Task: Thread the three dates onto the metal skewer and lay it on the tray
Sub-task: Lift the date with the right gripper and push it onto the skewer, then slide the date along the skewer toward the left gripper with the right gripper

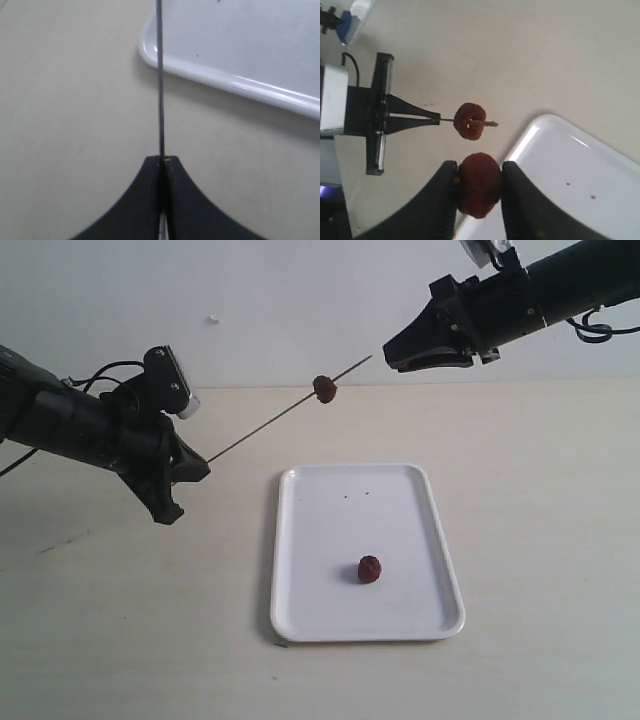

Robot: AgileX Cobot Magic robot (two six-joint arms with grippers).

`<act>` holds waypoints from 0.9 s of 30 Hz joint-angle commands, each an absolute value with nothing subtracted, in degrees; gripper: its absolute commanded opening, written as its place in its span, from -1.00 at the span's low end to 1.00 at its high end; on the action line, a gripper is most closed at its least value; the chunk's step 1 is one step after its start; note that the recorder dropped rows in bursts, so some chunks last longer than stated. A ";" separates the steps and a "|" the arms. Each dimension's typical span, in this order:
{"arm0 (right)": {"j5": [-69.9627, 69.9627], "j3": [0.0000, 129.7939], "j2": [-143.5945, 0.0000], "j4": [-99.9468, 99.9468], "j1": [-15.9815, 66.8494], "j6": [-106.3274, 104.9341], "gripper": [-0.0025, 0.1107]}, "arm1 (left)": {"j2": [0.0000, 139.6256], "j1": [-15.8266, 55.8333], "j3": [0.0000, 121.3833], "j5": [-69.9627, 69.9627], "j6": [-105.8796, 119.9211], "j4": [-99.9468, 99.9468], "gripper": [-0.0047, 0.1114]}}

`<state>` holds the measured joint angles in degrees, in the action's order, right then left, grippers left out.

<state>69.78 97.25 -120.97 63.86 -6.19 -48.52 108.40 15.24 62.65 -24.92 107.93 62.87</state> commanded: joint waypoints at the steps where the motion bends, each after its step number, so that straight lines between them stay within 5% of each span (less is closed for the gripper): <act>1: 69.96 97.69 -121.95 70.86 -6.47 -49.82 -0.43 | 108.41 15.55 62.50 -26.59 109.26 65.00 -0.92; 27: 69.96 97.55 -122.08 64.85 -7.30 -46.76 -0.43 | 108.64 15.55 62.61 -23.27 120.14 68.10 -0.92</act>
<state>69.78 97.25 -122.08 64.47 -7.07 -47.35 108.40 15.27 62.65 -23.36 119.54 66.63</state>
